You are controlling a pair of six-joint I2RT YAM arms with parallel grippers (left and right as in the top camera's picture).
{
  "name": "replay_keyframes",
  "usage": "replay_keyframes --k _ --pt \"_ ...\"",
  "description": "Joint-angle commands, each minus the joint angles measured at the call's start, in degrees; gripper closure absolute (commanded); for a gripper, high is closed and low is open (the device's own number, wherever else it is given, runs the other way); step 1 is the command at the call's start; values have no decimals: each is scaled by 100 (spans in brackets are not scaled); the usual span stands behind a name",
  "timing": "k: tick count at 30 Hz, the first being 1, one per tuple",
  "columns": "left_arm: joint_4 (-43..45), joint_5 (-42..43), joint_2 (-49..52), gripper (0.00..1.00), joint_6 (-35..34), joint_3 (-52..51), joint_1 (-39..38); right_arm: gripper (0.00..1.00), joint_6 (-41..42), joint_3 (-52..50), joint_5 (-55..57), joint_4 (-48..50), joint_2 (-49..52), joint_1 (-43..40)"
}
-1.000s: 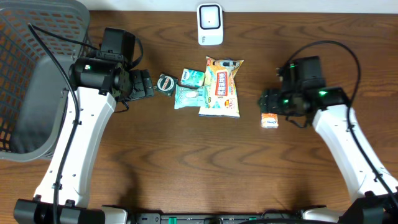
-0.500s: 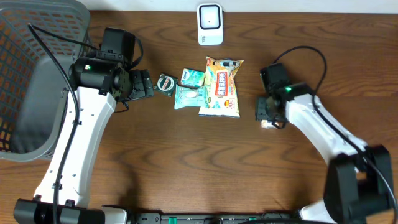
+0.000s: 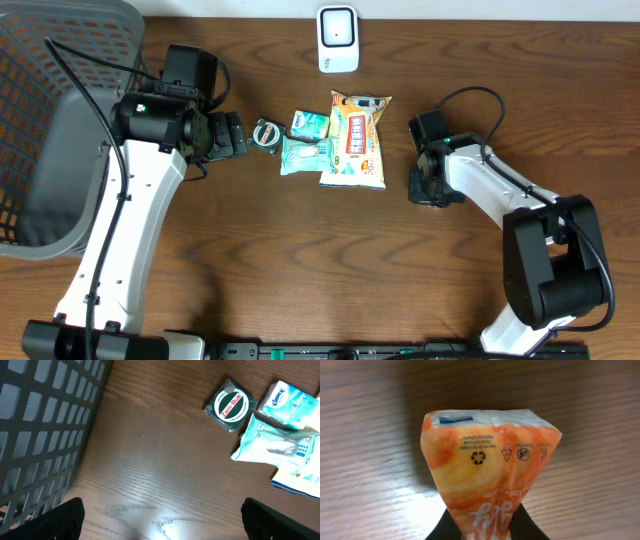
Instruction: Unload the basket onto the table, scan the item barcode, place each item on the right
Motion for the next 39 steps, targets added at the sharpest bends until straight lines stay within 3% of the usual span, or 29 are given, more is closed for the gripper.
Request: replay_keyframes --k 1,11,21,24,29,35,39 --pt "-11 -94 -9 1 -28 -7 11 96 -214 160 -1043 35 -260 -87" --pt "-13 -94 -9 1 -28 -7 11 99 -2293 238 -5274 614 -1305 -411" --pt "-11 -94 -9 2 -28 -7 11 99 -2299 236 -6531 1220 -1491 -459" --pt "-13 -94 -9 2 -28 -7 11 99 -2295 236 -6312 1257 -1488 -466" --pt "-11 -94 -9 1 -28 -7 11 99 -2063 212 -4870 745 -1460 -470" --pt "-13 -94 -9 1 -28 -7 11 99 -2087 42 -4813 697 -1386 -468" --pt "-11 -94 -9 1 -28 -7 11 98 -1825 15 -3397 374 -1373 -470"
